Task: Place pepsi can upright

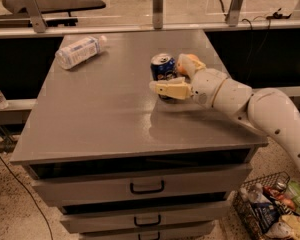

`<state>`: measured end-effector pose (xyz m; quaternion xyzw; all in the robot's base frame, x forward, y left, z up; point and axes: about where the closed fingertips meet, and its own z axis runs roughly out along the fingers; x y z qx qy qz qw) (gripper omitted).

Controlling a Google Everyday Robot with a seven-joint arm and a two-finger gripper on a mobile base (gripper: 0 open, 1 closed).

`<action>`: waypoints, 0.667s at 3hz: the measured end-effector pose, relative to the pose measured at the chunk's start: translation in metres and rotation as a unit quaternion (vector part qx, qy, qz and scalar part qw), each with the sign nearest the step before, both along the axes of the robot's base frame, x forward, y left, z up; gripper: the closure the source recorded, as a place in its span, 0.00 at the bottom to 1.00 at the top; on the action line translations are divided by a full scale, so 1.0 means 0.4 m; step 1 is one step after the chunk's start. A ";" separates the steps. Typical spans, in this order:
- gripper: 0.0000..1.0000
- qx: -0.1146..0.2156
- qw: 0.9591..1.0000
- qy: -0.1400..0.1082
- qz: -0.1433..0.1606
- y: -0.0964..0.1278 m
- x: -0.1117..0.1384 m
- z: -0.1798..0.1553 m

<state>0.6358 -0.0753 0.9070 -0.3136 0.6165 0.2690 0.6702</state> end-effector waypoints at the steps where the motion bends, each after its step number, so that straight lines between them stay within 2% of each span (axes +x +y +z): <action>1: 0.00 -0.013 1.000 0.005 -0.014 -0.048 -0.030 -0.006; 2: 0.00 -0.031 0.999 0.003 -0.031 -0.102 -0.045 0.006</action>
Offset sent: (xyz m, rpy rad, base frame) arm -0.0246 -0.0751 0.0091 -0.1046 0.0020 -0.1125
